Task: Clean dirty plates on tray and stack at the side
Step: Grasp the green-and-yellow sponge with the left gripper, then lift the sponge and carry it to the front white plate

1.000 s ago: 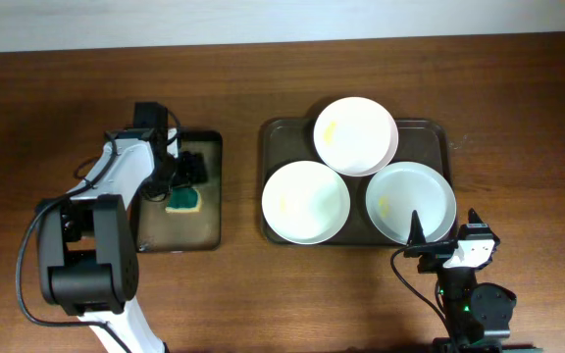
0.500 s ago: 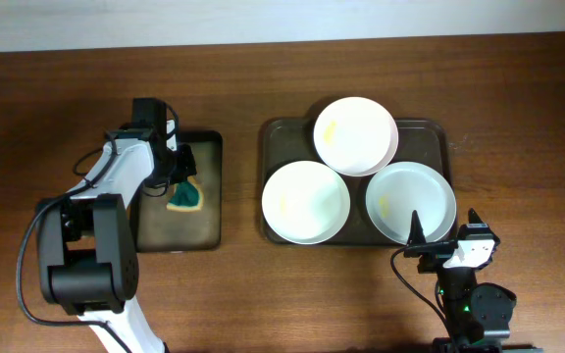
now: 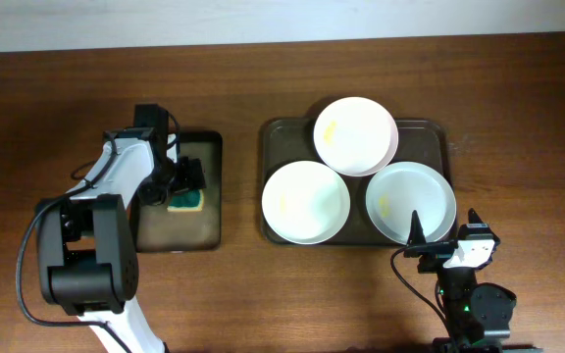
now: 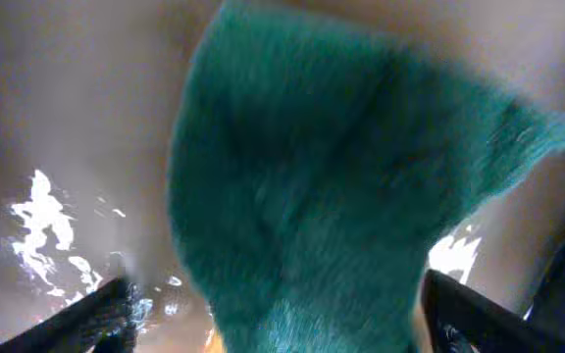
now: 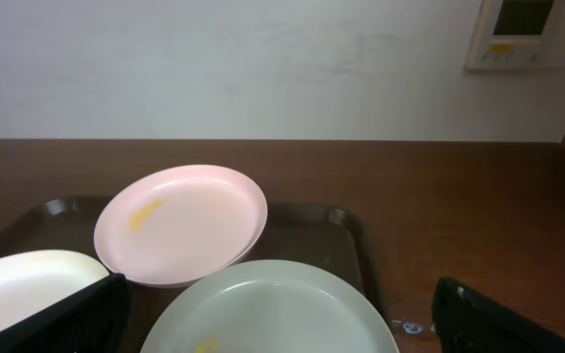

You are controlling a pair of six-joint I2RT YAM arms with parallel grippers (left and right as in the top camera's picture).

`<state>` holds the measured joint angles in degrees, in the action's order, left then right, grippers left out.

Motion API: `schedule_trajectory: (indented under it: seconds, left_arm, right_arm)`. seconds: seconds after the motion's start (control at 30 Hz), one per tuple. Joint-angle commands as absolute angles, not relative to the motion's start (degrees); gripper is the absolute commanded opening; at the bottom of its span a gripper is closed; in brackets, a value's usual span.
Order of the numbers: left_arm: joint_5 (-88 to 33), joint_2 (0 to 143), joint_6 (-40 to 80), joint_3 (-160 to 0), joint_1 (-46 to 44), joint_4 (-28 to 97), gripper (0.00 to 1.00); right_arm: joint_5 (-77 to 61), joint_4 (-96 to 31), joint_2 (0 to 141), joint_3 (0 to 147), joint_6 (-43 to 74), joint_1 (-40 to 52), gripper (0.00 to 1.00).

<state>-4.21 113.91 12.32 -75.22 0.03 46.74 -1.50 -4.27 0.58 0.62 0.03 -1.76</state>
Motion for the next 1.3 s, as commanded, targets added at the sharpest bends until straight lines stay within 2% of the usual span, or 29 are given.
schedule_trajectory:
  seconds: [0.0,0.03,0.07,0.17,0.2,0.23,0.27,0.53,0.57,0.6,0.67,0.7,0.8,0.83,1.27]
  left_arm:
    - [-4.7,114.5,12.2,-74.7,0.2,47.7,0.22]
    - [-4.7,114.5,12.2,-74.7,0.2,47.7,0.14]
    - [-4.7,114.5,12.2,-74.7,0.2,47.7,0.00]
    - [-4.7,114.5,12.2,-74.7,0.2,47.6,0.00]
    - [-4.7,114.5,12.2,-74.7,0.2,47.2,0.15]
    - [-4.7,114.5,12.2,-74.7,0.2,46.6,0.67]
    - [-4.7,114.5,12.2,-74.7,0.2,46.0,0.99]
    - [-4.7,114.5,12.2,-74.7,0.2,39.9,1.00]
    - [-4.7,114.5,12.2,-74.7,0.2,39.9,0.97]
    - [-4.7,114.5,12.2,-74.7,0.2,39.9,0.88]
    - [-4.7,114.5,12.1,-74.7,0.2,40.3,0.62]
    - [-4.7,114.5,12.1,-74.7,0.2,40.4,0.57]
    - [-4.7,114.5,12.1,-74.7,0.2,41.2,0.18]
    - [-4.7,114.5,12.2,-74.9,0.2,41.7,0.00]
    - [-4.7,104.3,12.2,-93.1,0.2,59.3,0.00]
  right_arm:
    - [-1.2,-4.5,0.3,0.3,0.2,-1.5,0.98]
    - [-1.2,-4.5,0.3,0.3,0.2,-1.5,0.98]
    - [-1.2,-4.5,0.3,0.3,0.2,-1.5,0.98]
    - [-1.2,-4.5,0.3,0.3,0.2,-1.5,0.98]
    - [-1.2,-4.5,0.3,0.3,0.2,-1.5,0.98]
    - [-1.2,-4.5,0.3,0.3,0.2,-1.5,0.98]
    - [-1.2,-4.5,0.3,0.3,0.2,-1.5,0.98]
    - [-1.2,-4.5,0.3,0.3,0.2,-1.5,0.98]
    - [-1.2,-4.5,0.3,0.3,0.2,-1.5,0.98]
    - [-1.2,-4.5,0.3,0.3,0.2,-1.5,0.98]
    - [-1.2,-4.5,0.3,0.3,0.2,-1.5,0.98]
    - [-1.2,-4.6,0.3,0.3,0.2,-1.5,0.98]
    - [-1.2,-4.5,0.3,0.3,0.2,-1.5,0.98]
    - [-1.2,-4.5,0.3,0.3,0.2,-1.5,0.99]
    - [-1.2,-4.5,0.3,0.3,0.2,-1.5,0.98]
